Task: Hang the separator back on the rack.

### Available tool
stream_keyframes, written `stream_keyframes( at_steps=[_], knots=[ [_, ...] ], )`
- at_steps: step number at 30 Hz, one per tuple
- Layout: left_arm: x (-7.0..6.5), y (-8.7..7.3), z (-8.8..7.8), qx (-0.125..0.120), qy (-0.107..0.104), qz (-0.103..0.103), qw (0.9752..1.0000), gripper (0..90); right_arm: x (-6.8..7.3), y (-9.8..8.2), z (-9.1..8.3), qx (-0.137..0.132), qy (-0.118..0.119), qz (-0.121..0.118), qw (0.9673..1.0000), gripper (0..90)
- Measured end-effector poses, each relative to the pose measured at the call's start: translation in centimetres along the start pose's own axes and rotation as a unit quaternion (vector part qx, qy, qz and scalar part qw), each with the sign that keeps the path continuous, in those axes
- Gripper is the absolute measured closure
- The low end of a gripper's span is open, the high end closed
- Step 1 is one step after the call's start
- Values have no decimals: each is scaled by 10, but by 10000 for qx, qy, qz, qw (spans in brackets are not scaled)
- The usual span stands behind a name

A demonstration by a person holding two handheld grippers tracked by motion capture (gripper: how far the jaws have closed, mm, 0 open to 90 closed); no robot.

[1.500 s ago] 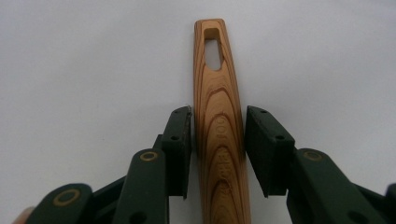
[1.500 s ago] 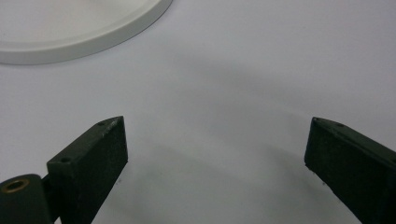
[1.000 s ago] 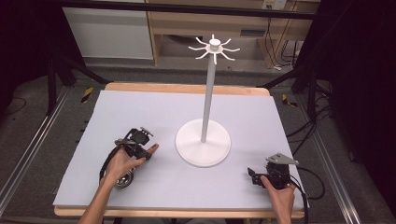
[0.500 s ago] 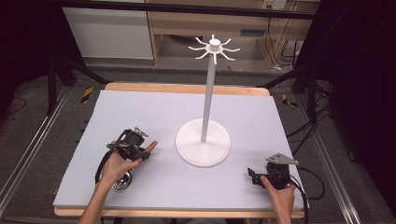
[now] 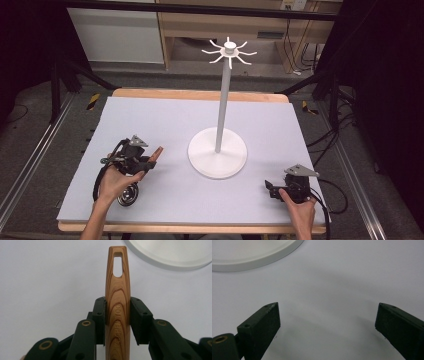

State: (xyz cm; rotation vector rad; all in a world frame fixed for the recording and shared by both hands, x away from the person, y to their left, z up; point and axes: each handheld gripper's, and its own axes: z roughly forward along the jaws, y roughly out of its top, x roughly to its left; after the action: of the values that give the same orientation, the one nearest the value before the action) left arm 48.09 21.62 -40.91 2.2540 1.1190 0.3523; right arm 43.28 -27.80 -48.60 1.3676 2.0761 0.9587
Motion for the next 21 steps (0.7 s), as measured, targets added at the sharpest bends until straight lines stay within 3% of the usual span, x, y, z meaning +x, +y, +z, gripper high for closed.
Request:
stream_keyframes(
  at_steps=[9, 14, 21],
  knots=[
    [-11, 1, -23, -618, -1, 66, 9981, 677, 0, 0, 0, -29, 14, 36, 10000, 65],
    [-16, 2, -32, -1046, 4, 71, 9945, 677, 0, 0, 1, -55, 46, 23, 10000, 65],
    [-22, 1, -41, -1564, 85, 9, 9877, 677, 0, 0, 0, -160, 76, 98, 9998, 65]
  ],
)
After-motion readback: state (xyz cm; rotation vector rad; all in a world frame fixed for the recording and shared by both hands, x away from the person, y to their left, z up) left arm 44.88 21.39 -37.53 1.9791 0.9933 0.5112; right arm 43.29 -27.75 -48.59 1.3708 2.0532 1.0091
